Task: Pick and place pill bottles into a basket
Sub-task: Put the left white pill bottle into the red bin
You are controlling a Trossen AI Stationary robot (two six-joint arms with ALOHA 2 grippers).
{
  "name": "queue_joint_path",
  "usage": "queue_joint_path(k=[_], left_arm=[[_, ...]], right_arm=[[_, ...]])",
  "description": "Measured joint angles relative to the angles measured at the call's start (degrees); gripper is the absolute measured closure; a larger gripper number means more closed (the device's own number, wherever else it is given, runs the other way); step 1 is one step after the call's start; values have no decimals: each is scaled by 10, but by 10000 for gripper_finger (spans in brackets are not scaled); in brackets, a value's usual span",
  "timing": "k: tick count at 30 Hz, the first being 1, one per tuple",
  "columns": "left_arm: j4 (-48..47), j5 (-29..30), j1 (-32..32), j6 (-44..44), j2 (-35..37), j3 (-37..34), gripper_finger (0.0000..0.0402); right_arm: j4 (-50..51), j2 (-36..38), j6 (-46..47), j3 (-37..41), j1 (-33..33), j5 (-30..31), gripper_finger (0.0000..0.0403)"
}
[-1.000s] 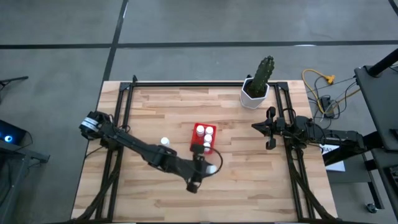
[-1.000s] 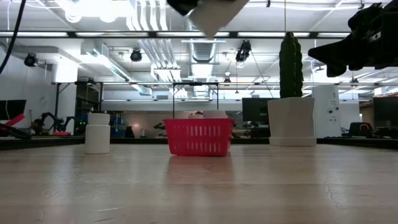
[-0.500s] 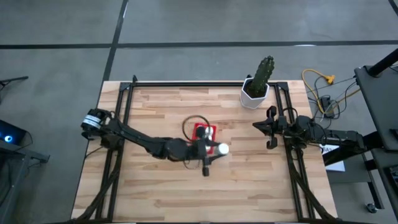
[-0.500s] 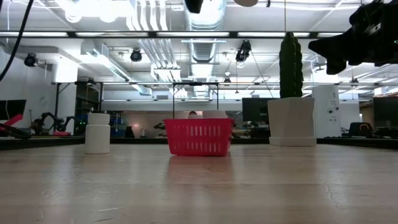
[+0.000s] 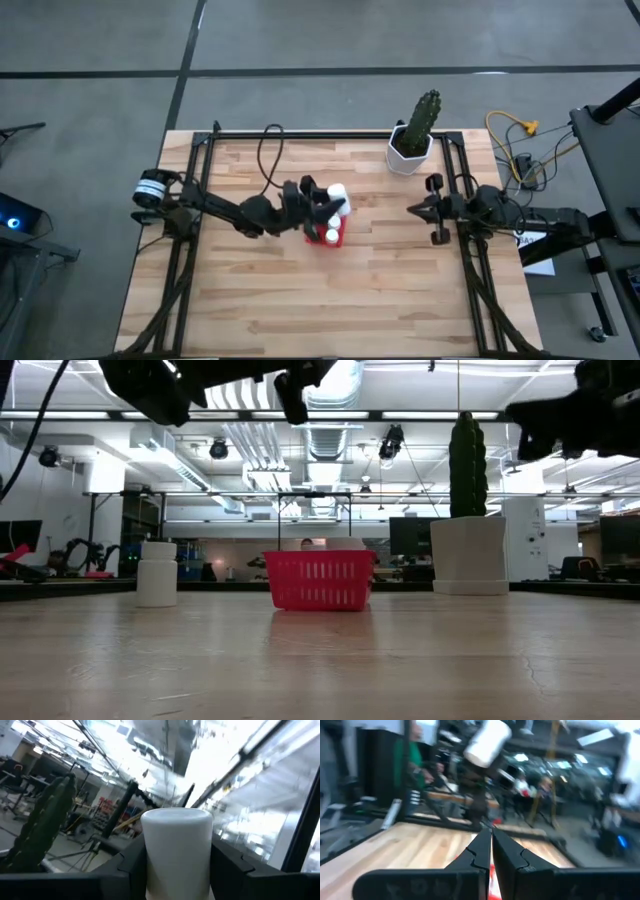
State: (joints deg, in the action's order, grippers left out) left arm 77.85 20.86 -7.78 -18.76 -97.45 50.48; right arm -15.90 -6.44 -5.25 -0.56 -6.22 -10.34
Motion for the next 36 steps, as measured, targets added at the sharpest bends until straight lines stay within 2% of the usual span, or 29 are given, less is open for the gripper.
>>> queue_joint_path(k=[2,10,14,21,24,28,31,36], left_arm=[[20,0,6,-21,0,0,259],[47,1,23,-40,0,12,260],[53,4,40,-78,-5,12,260],[88,7,70,-140,-34,11,260],[124,8,79,-168,-53,13,260],[122,8,86,-169,-67,25,260],[122,8,87,-169,-74,33,260],[123,8,92,-170,-74,42,260]], right_arm=[[-37,-24,-31,0,0,-21,394],[-150,-158,-117,0,10,-15,394],[-230,-225,-147,0,10,-7,394],[-251,-350,-252,-60,48,92,387],[-243,-417,-295,-108,78,169,374],[-216,-504,-313,-184,95,275,354],[-189,-558,-289,-234,92,310,342],[-190,-621,-297,-306,87,317,320]])
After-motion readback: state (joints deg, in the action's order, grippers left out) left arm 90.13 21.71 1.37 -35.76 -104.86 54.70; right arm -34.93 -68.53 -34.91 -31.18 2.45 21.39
